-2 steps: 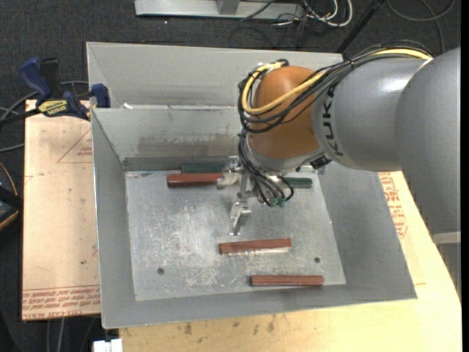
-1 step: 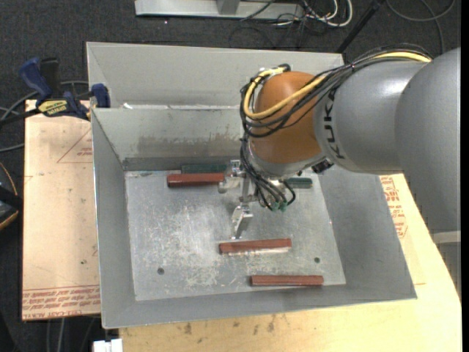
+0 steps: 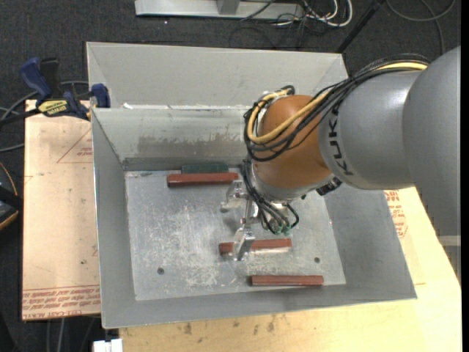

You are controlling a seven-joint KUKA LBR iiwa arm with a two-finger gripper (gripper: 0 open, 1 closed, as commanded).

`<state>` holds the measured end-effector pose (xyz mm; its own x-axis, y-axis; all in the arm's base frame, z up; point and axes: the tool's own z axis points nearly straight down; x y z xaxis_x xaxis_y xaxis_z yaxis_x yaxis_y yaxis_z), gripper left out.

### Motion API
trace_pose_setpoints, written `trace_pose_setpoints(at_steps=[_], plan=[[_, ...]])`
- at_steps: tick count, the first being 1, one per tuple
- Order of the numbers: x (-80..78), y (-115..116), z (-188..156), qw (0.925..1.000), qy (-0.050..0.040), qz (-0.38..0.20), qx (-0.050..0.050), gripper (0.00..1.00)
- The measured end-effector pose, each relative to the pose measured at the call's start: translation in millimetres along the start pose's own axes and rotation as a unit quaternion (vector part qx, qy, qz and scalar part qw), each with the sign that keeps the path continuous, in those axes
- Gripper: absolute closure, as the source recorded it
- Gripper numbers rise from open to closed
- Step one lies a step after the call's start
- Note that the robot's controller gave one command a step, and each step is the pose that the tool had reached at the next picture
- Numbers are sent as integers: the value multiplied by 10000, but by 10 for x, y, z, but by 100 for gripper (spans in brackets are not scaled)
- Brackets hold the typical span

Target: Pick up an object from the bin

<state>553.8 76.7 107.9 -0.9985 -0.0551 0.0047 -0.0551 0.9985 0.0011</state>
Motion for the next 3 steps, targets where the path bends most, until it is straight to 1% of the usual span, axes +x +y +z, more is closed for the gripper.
trace_pose_setpoints(at_steps=[1, 2, 3], plan=[[-10, -109, 286, 9980, -142, -609, -13, 100], [-10, -109, 286, 9980, -142, -609, -14, 100], [-25, -160, -652, 9991, -34, -428, 0, 100]])
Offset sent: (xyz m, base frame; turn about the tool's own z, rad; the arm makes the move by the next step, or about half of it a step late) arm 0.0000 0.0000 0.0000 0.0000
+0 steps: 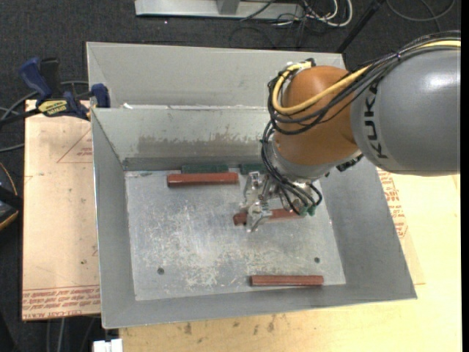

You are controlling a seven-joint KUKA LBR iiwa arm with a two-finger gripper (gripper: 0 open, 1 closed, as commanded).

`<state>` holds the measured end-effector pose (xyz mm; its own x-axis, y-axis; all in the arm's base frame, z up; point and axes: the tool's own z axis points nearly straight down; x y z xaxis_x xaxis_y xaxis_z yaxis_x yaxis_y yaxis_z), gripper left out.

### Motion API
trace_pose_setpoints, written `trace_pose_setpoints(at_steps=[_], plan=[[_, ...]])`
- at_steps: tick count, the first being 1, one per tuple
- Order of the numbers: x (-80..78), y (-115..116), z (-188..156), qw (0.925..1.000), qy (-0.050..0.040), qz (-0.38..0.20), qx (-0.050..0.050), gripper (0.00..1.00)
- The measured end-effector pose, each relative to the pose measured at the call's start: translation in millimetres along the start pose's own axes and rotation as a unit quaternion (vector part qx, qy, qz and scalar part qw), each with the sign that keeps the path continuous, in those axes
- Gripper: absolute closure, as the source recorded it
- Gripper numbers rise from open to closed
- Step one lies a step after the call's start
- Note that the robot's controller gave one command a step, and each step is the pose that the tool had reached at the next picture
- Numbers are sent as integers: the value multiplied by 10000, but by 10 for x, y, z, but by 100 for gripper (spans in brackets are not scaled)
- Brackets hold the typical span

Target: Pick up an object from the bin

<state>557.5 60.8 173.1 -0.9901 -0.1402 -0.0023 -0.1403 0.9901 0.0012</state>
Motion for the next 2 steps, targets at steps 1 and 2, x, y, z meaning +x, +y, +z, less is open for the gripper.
trace_pose_setpoints(at_steps=[1, 2], plan=[[0, -1, 0, 10000, 0, 3, 0, 100], [-12, -162, -581, 9999, -3, -109, 2, 100]])
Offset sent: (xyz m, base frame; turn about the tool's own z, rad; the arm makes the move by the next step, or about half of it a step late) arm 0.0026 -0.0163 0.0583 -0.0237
